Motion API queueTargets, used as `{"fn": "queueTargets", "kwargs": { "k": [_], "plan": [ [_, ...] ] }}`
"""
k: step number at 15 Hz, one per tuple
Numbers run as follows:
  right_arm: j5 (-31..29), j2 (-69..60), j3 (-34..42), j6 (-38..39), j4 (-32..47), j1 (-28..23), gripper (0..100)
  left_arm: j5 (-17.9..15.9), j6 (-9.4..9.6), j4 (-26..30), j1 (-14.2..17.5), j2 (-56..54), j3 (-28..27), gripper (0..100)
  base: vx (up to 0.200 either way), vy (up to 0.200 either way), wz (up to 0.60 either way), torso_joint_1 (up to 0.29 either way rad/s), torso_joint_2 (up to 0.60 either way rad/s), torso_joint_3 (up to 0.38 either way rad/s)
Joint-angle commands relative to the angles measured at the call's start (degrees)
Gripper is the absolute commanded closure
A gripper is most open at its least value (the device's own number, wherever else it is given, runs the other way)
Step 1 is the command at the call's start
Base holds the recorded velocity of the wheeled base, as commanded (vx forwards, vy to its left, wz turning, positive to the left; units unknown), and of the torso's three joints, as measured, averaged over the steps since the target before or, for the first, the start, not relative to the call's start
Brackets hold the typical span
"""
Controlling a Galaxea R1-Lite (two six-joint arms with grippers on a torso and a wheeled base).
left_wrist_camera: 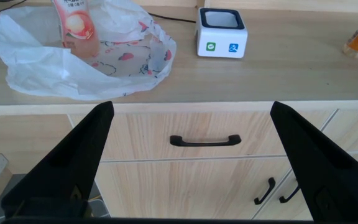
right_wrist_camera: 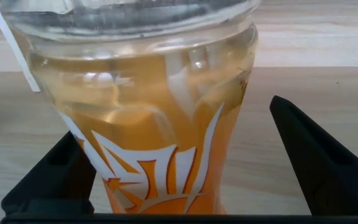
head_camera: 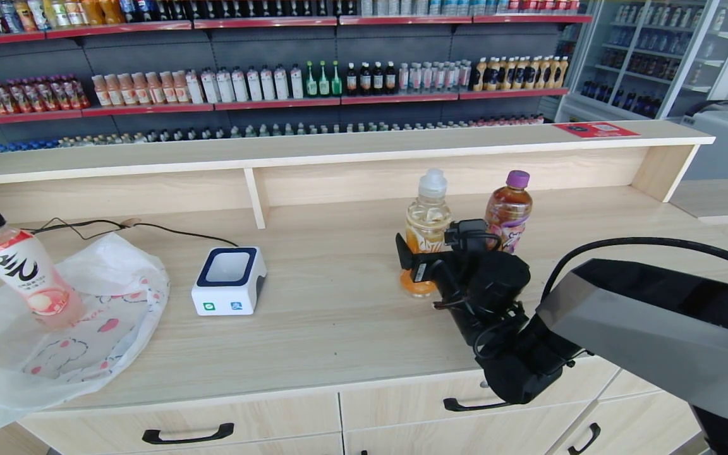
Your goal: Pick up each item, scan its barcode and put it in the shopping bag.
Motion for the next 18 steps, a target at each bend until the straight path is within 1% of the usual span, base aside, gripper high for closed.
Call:
{"fn": "queueTargets", "kwargs": {
  "k": [1,11,15,18],
  "plan": [
    [-0.9,-0.5,0.1,0.3,-0.1,0.0,0,0.0,0.02,0.0,0.0,0.1,0.0,0,0.000,0.000,0.00,0.000,0.00,0.000],
    [-1.0,-2.0,3.4,0.5,-0.1,0.6,0,0.0,0.19,0.0,0.1,0.0,0.0,0,0.000,0.000,0.00,0.000,0.00,0.000],
    [-1.0,-4.4,8.8,0.6,-0.1,0.6,0,0.0,0.19,0.0,0.0,0.0,0.0,0,0.000,0.000,0.00,0.000,0.00,0.000],
    [-1.1,-5.1,9.5,0.6,-0.1,0.6,0,0.0,0.28,0.0,0.1,0.1,0.0,0,0.000,0.000,0.00,0.000,0.00,0.000]
  ]
}}
